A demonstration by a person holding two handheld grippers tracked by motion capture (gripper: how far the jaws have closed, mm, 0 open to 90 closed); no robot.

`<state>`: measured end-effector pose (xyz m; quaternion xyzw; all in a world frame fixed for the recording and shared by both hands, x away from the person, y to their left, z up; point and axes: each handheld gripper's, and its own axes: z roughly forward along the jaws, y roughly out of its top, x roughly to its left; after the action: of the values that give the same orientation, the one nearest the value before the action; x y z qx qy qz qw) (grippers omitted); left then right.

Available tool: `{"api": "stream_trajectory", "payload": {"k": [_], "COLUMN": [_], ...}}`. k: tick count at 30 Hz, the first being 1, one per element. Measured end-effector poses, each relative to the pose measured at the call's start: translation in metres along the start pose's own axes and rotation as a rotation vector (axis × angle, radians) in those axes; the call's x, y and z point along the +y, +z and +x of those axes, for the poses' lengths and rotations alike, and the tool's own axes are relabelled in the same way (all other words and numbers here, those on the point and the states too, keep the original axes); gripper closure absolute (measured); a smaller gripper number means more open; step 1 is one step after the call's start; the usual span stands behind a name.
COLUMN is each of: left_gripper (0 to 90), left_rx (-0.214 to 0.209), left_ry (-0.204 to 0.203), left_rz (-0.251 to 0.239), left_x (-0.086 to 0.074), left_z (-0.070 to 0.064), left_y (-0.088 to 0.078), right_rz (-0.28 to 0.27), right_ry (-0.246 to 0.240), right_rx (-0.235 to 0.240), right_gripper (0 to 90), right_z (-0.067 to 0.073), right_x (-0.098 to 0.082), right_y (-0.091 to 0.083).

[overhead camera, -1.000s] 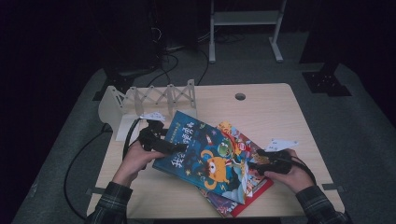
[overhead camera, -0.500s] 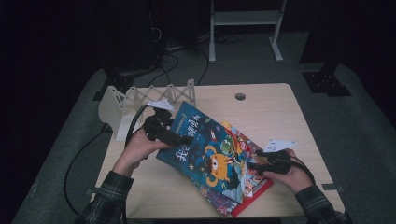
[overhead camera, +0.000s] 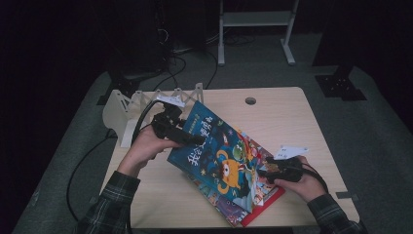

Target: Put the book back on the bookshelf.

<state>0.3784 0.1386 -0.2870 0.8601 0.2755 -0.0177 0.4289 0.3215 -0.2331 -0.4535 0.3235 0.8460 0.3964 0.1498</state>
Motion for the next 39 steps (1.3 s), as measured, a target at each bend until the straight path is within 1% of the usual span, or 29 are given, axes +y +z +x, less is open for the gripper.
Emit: {"api": "stream_trajectory", "payload": {"k": [1, 4, 9, 10, 11, 12, 13, 15, 17, 19, 21, 24, 26, 27, 29, 30, 35, 37, 39], "left_gripper": [16.5, 23.3, 32.9, 36.6, 44.8, 49.8, 52.3, 52.4, 52.3, 52.2, 51.7, 51.6, 52.2, 53.6, 55.8, 56.7, 58.8, 59.4, 59.8], "left_rx": [0.001, 0.0, 0.014, 0.032, 0.041, 0.038, 0.035, 0.041, 0.034, 0.019, 0.015, 0.011, 0.015, 0.015, -0.003, -0.005, -0.009, -0.012, -0.016], "left_ry": [-0.001, -0.023, -0.051, -0.036, -0.019, -0.016, -0.015, -0.015, -0.02, -0.026, -0.026, -0.026, -0.028, -0.033, -0.061, -0.073, -0.101, -0.104, -0.108], "left_rz": [-0.003, -0.001, 0.017, 0.013, 0.001, -0.007, -0.008, 0.001, 0.007, 0.012, 0.023, 0.028, 0.035, 0.037, 0.037, 0.038, 0.041, 0.038, 0.048], "left_x": [0.001, 0.002, 0.002, 0.002, 0.002, 0.002, 0.003, 0.004, 0.005, 0.006, 0.007, 0.009, 0.01, 0.01, 0.01, 0.01, 0.01, 0.01, 0.011], "left_z": [0.0, 0.004, 0.01, 0.01, 0.01, 0.01, 0.009, 0.008, 0.008, 0.007, 0.005, 0.003, 0.004, 0.004, 0.007, 0.008, 0.01, 0.01, 0.01], "left_y": [-0.001, -0.003, -0.006, -0.008, -0.01, -0.011, -0.012, -0.012, -0.012, -0.01, -0.007, -0.007, -0.007, -0.007, -0.008, -0.009, -0.009, -0.009, -0.01], "right_rz": [0.001, 0.005, 0.001, 0.002, 0.002, 0.001, 0.0, 0.003, 0.002, 0.002, 0.003, 0.004, 0.001, 0.0, 0.001, 0.001, 0.003, 0.003, 0.005], "right_ry": [-0.003, -0.01, 0.0, 0.001, -0.001, 0.0, -0.002, -0.005, -0.003, -0.004, -0.002, 0.0, -0.001, 0.001, 0.005, 0.007, 0.009, 0.011, 0.012], "right_rx": [-0.001, -0.002, 0.004, 0.004, 0.006, 0.009, 0.009, 0.008, 0.008, 0.008, 0.007, 0.006, 0.008, 0.009, 0.012, 0.013, 0.015, 0.017, 0.022], "right_gripper": [37.7, 38.2, 39.1, 39.1, 39.1, 39.1, 39.1, 39.1, 39.1, 39.5, 39.6, 39.5, 39.4, 39.3, 38.9, 38.7, 37.6, 37.0, 36.5], "right_z": [0.0, 0.001, 0.002, 0.003, 0.002, 0.003, 0.003, 0.004, 0.004, 0.004, 0.004, 0.004, 0.004, 0.004, 0.004, 0.003, 0.003, 0.003, 0.002], "right_x": [0.0, 0.001, 0.001, 0.001, 0.001, 0.001, 0.001, 0.002, 0.002, 0.002, 0.002, 0.002, 0.002, 0.002, 0.001, 0.001, 0.001, 0.002, 0.002], "right_y": [0.0, 0.0, 0.0, 0.0, 0.001, 0.001, 0.001, 0.002, 0.002, 0.002, 0.002, 0.001, 0.002, 0.002, 0.002, 0.002, 0.002, 0.002, 0.002]}}
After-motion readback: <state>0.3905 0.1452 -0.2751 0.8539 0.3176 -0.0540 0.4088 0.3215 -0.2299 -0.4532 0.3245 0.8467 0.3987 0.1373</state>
